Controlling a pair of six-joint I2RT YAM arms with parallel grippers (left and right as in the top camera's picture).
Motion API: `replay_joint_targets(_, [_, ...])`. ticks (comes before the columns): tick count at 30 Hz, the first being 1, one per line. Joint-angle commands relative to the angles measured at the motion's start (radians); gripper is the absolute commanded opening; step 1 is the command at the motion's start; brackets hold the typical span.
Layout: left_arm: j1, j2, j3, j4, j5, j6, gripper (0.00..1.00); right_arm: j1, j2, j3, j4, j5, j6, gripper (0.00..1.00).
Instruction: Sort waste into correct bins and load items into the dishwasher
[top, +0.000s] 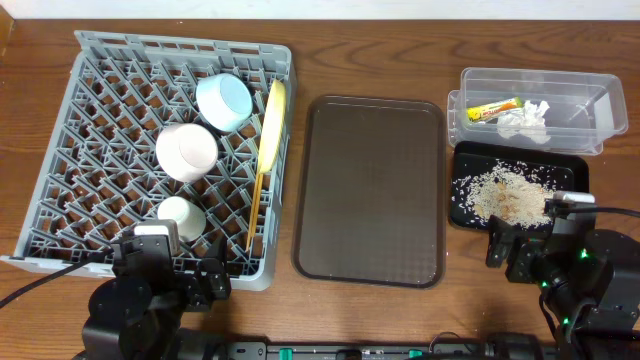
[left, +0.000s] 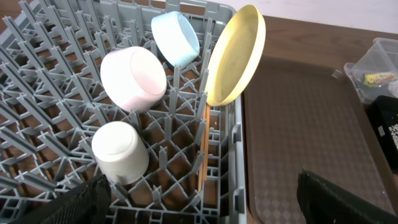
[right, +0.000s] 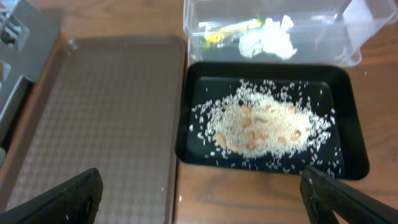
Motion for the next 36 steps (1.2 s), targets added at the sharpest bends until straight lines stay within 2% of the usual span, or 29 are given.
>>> replay_joint_targets(1, [0.002,-0.003,-0.006,-0.001,-0.008,0.021,0.95,0.008,-0.003,-0.007,-0.031,0.009,0.01,0.99])
replay_joint_targets(5, [0.002,-0.003,-0.006,-0.002,-0.008,0.021,0.96,0.013,-0.026,-0.013,-0.051,0.057,-0.032,0.99])
replay_joint_targets(8, [0.002,-0.003,-0.006,-0.002,-0.008,0.021,0.96,0.037,-0.061,-0.033,0.0,0.054,-0.032,0.99])
replay_joint_targets(12, [0.002,-0.003,-0.006,-0.002,-0.008,0.021,0.96,0.086,-0.164,-0.149,0.192,0.054,-0.032,0.99])
replay_joint_targets(21, [0.002,-0.003,-0.006,-0.001,-0.008,0.021,0.96,0.148,-0.472,-0.546,0.642,0.043,-0.032,0.99])
replay_joint_targets(26, [0.002,-0.003,-0.006,-0.002,-0.008,0.021,0.96,0.148,-0.55,-0.706,0.853,0.043,-0.032,0.99])
replay_joint_targets(31, [0.002,-0.003,-0.006,-0.002,-0.008,0.021,0.96,0.145,-0.549,-0.849,1.082,0.043,-0.032,0.99])
replay_joint_targets(36, [0.002,-0.003,-0.006,-0.001,-0.008,0.021,0.96,0.146,-0.549,-0.862,1.011,0.043,-0.032,0.99])
